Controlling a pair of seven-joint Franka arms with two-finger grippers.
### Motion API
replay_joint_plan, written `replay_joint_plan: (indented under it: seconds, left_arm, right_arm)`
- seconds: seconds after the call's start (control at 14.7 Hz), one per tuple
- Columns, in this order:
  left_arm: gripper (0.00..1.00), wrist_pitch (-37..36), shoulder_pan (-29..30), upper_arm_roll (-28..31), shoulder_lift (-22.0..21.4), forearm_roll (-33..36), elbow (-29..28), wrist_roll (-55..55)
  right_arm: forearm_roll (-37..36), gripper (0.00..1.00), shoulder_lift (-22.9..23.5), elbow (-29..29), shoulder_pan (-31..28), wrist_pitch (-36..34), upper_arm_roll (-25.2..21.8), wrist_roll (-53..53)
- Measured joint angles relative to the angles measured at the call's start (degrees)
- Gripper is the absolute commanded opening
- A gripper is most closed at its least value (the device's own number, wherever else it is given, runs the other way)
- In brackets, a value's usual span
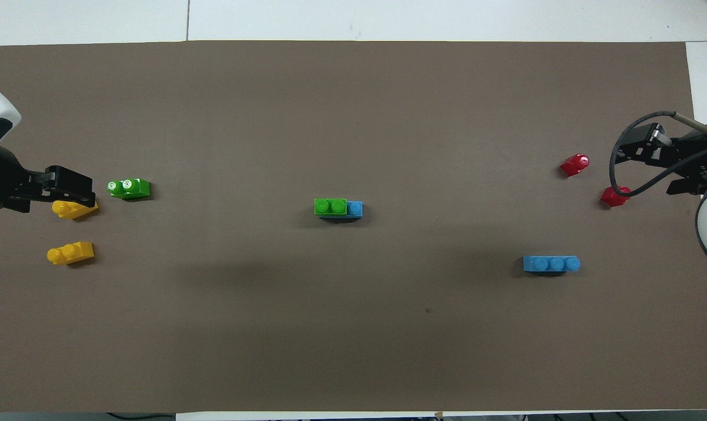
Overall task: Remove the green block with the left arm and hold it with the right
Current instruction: 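Move both grippers toward the joined green and blue blocks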
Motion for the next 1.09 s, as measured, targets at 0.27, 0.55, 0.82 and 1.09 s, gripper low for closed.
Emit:
replay_joint_plan:
  seconds: [0.27,0.55,0.82,1.09]
  left_arm:
    - [1.0,0.11,-1.31,-0.67,0.3,-0.01,-0.02,-12.15]
    - [1.0,0.99,-4.05,-1.17,1.94,-0.13,-0.08,-29.88]
    - [1.0,2.4,-7.04,-1.21,3.76,-2.0,-0.08,-46.91]
    - [1.0,6.6,-11.05,-1.3,6.97,-3.68,-0.09,-64.93]
  right_arm:
    - [7.29,1.0,0.01,-0.59,0.37,-2.21,0.18,17.06]
    - [16.2,1.0,1.17,-1.26,0.79,-2.31,0.23,28.59]
    - [23.13,1.0,3.97,-1.28,3.87,-0.95,0.31,40.87]
    - [27.11,1.0,6.62,-1.45,7.8,4.39,0.31,53.01]
